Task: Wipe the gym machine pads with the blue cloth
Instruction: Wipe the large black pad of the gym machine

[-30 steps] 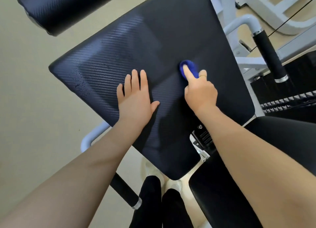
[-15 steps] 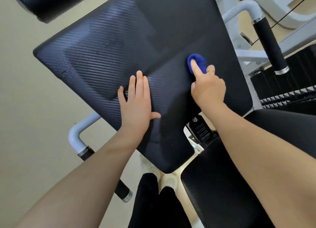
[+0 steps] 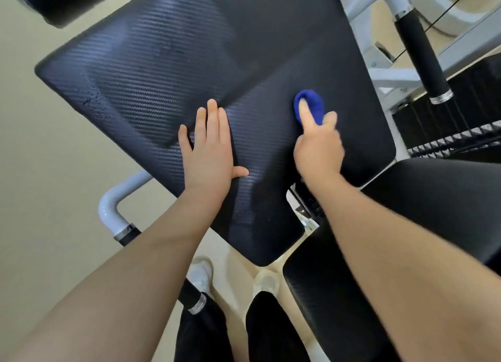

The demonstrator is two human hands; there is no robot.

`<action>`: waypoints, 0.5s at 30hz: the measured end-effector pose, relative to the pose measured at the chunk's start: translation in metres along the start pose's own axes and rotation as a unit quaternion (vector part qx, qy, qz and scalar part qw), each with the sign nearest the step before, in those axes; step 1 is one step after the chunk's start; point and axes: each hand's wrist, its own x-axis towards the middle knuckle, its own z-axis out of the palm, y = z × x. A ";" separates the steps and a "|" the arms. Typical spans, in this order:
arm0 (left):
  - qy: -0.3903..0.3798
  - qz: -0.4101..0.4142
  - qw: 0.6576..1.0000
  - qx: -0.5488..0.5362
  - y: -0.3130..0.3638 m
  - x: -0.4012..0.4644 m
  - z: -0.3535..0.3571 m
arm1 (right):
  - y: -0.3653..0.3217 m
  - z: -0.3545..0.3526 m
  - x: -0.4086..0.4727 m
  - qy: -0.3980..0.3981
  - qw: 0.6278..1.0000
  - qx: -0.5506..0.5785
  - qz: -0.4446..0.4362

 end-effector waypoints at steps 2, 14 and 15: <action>0.002 -0.007 1.000 -0.005 -0.001 0.000 0.001 | -0.021 0.012 -0.032 -0.037 0.999 0.014 -0.030; -0.021 0.012 1.000 -0.013 -0.002 -0.002 -0.002 | -0.016 0.015 -0.040 -0.016 0.999 -0.032 -0.023; -0.018 0.011 1.000 -0.022 -0.001 -0.001 -0.002 | -0.023 0.018 -0.054 -0.024 0.997 -0.031 -0.060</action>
